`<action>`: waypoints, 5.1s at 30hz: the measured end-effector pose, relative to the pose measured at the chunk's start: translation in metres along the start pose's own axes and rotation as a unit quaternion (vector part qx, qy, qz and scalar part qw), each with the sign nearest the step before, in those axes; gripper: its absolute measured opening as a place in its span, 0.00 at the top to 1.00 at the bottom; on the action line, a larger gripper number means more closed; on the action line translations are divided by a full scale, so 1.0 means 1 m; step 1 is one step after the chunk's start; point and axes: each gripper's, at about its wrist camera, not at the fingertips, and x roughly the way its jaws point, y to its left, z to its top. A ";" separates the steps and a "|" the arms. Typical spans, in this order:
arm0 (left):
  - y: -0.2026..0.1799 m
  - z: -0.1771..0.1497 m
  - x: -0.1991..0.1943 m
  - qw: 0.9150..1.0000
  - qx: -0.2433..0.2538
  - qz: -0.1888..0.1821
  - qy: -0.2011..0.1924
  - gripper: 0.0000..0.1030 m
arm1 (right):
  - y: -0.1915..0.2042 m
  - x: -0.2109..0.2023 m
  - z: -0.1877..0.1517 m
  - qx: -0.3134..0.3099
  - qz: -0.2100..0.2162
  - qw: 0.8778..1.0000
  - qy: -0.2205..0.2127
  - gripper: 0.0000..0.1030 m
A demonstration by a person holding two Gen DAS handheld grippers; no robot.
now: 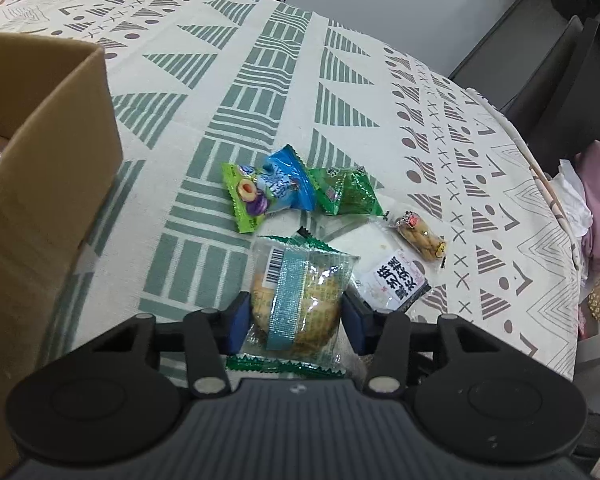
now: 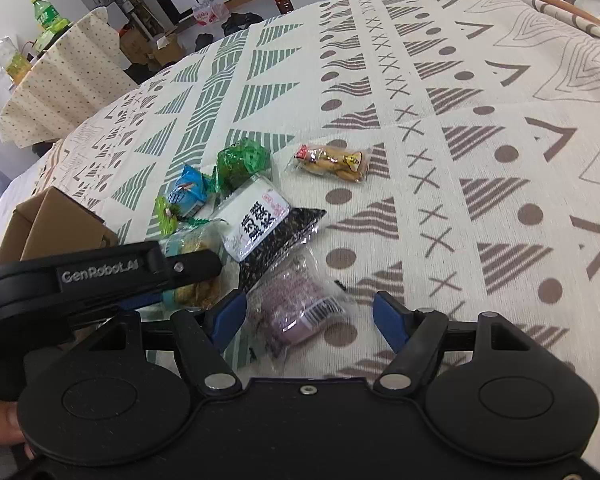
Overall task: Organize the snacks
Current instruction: 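Grasp the round bread pack with the left gripper while the right grasps the purple pastry, then carry the bread pack and purple pastry into the box and release both, then move both grippers back over the remaining snacks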
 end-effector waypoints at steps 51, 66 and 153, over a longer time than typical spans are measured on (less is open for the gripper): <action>0.011 -0.027 -0.170 0.989 -0.003 0.088 -0.123 0.54 | 0.055 -0.088 -0.006 -0.042 0.094 0.986 -0.130 0.69; 0.037 -0.022 -0.192 0.984 -0.031 0.102 -0.145 0.54 | 0.085 -0.105 -0.013 -0.044 0.116 0.977 -0.172 0.69; 0.108 0.001 -0.196 0.983 -0.080 0.071 -0.151 0.02 | 0.139 -0.092 -0.012 -0.104 0.088 0.979 -0.154 0.20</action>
